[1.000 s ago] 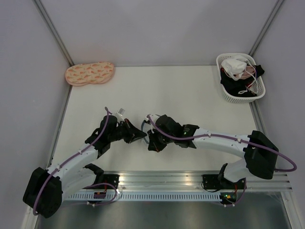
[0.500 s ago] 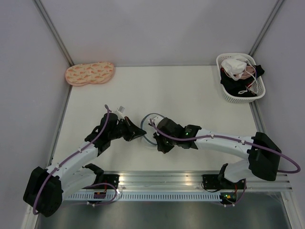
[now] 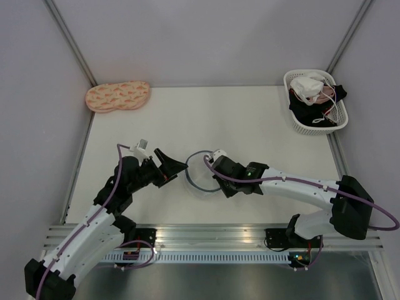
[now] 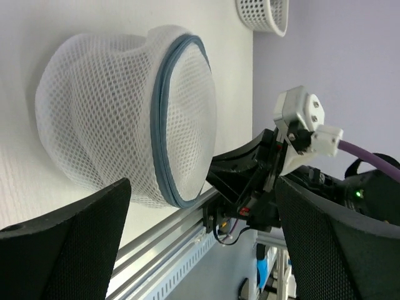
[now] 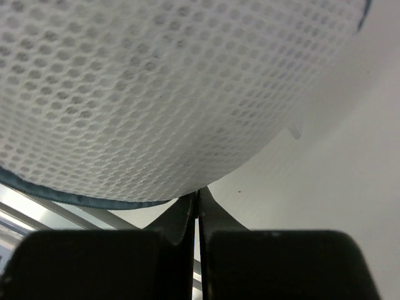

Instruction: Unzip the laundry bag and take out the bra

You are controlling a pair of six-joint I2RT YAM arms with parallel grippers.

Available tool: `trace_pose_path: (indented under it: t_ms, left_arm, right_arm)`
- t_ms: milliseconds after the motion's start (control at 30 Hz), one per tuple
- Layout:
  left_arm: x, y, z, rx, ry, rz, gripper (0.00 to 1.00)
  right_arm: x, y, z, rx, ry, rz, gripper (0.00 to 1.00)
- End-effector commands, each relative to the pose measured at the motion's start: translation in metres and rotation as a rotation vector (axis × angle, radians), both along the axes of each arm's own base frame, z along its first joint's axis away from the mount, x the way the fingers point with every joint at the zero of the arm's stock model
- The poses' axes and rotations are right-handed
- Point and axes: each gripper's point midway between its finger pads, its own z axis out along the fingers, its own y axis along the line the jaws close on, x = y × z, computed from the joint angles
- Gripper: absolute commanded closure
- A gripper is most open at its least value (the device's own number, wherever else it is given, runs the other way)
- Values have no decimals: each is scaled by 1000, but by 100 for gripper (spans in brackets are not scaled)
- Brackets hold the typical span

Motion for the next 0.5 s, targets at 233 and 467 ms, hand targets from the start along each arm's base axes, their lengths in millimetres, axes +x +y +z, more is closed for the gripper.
trace_pose_path:
  t_ms: [233,467]
  left_arm:
    - [-8,38,-8,99,-13,155,2]
    - [0,24,-20,112,-54,75,34]
  right_arm:
    - [-2,-19,46,81,-39,9,19]
    - [-10,0,104,300,-96,72,15]
